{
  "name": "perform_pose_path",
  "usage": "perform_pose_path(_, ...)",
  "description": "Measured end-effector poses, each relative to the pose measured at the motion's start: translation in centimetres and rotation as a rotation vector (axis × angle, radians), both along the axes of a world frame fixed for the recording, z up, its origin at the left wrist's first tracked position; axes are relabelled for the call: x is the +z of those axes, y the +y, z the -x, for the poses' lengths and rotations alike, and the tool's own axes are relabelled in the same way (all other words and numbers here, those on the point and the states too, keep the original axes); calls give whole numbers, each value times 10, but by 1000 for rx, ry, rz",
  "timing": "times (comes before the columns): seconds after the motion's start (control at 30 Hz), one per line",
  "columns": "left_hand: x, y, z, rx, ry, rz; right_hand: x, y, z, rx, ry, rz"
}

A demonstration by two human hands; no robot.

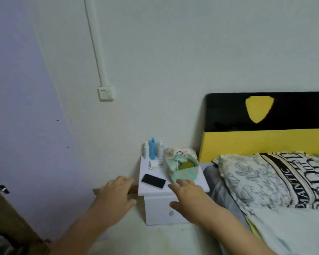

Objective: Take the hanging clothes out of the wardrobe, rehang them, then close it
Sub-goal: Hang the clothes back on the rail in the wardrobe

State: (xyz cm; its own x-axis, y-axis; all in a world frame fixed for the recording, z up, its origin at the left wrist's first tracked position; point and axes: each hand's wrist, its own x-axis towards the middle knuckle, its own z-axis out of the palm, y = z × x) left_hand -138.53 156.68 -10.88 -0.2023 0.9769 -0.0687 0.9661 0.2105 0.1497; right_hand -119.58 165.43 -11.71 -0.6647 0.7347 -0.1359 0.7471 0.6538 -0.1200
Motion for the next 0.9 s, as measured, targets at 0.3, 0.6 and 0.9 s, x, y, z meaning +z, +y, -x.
perform_pose_path(0.3, -5, 92, -142, -273, -15, 5, -1, 36, -157, -259, 12, 12)
perform_pose_path(0.6, -20, 163, -310, -509, -80, 43, -3, 53, -330, -502, -31, 27)
perform_pose_path(0.9, -26, 214, -448, -838, -55, 96, -9, 42, -451, -850, -54, 48)
